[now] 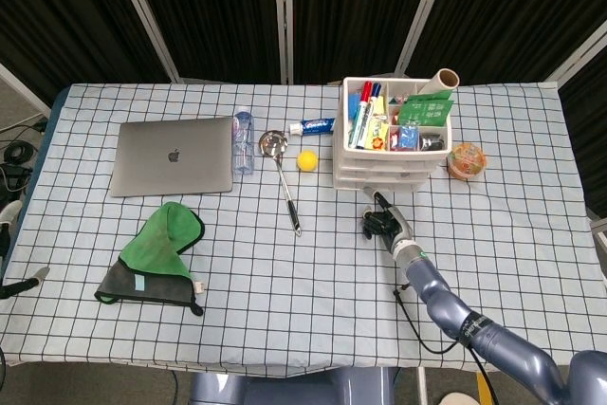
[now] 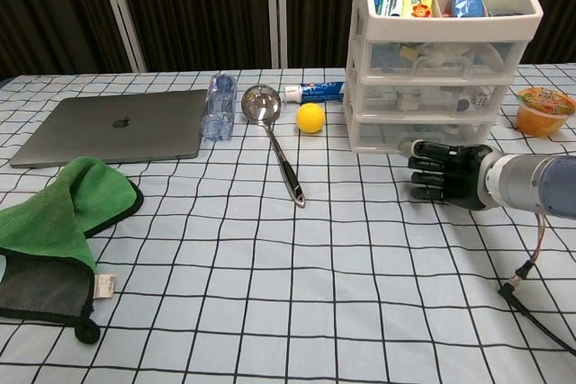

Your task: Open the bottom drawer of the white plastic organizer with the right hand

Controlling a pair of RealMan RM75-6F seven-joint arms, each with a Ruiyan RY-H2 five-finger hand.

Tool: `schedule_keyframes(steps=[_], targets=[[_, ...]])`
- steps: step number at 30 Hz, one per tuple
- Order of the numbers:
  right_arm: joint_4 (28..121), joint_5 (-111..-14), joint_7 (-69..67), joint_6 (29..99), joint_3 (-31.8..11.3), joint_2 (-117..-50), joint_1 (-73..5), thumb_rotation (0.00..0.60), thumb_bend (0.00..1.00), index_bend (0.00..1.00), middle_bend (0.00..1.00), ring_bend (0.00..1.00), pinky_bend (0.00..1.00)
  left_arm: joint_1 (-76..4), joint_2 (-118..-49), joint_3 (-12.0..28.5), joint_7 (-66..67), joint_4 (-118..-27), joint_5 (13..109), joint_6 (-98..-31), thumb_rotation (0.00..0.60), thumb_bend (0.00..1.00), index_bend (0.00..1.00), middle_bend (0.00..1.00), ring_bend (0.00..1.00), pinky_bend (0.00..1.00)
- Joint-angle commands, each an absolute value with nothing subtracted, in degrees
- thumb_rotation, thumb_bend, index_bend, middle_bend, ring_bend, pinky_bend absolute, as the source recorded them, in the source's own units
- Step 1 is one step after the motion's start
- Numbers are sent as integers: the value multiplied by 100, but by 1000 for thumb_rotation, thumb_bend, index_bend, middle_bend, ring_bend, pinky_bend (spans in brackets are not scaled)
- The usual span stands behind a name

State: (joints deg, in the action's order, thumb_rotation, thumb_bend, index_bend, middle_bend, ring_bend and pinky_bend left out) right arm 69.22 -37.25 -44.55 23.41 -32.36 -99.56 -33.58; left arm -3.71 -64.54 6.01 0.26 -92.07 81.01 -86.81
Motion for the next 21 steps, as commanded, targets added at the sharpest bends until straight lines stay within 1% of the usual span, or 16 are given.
schedule_keyframes(steps=[1, 8, 11, 21], targets=[[6906, -3761, -4534, 2401, -3322, -10013, -3294, 600, 664, 133, 1000, 955, 828, -369, -6449, 599, 18, -9204, 8104, -8685, 600, 0, 0, 0, 0, 0], [7005, -3714, -4548, 2711, -3381, -10086, -3202, 600, 663, 126, 1000, 955, 828, -360, -6440, 592, 6, -9222, 8129, -8716, 600, 0, 0, 0, 0, 0], [7027, -3669, -4549, 2726, -3383, -10085, -3189, 600, 662, 126, 1000, 955, 828, -359, -6438, 582, 14, -9232, 8143, -8718, 600, 0, 0, 0, 0, 0], [6930, -3358, -4732, 2183, -3529, -10007, -3262, 600, 669, 190, 1000, 955, 828, -353, -6435, 569, 27, -9250, 8173, -8744, 600, 0, 0, 0, 0, 0]])
